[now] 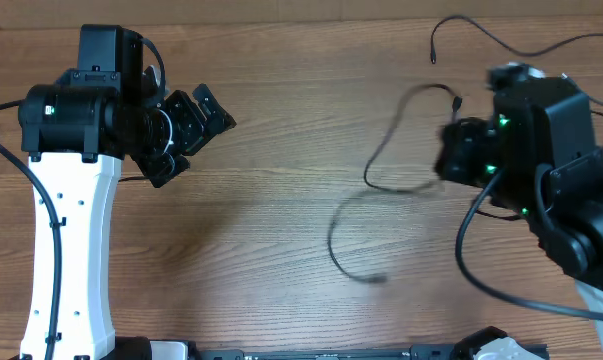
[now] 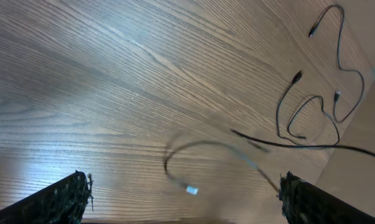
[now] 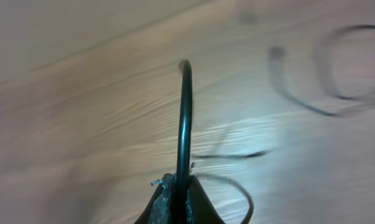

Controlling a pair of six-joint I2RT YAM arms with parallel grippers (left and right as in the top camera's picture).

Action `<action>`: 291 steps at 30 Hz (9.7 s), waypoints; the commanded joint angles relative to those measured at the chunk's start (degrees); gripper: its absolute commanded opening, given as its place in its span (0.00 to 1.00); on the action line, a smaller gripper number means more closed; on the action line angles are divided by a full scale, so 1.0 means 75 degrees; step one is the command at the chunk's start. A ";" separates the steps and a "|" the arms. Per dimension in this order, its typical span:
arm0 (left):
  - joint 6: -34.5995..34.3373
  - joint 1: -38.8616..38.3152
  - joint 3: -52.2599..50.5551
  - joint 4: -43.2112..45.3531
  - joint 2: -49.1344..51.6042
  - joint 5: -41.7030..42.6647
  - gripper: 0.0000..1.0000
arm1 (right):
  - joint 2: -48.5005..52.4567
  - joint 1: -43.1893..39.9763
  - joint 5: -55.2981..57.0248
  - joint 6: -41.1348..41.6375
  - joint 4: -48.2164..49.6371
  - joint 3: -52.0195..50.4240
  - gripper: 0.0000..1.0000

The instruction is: Untangle cables

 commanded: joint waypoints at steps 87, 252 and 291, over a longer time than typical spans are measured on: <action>0.0251 -0.0012 0.0122 -0.0044 -0.0198 -0.0495 1.00 | 0.1084 -0.6945 -0.0533 -0.0903 -0.0117 -0.1358 0.04; 0.0251 -0.0012 0.0119 0.0020 -0.0154 -0.2299 0.99 | 0.5383 -0.5744 -0.1845 -0.1370 0.0137 -0.0487 0.04; 0.0251 -0.0012 0.0119 0.0020 -0.0154 -0.2302 1.00 | 0.3045 -0.5744 -0.1346 0.1297 0.2253 -0.5295 0.09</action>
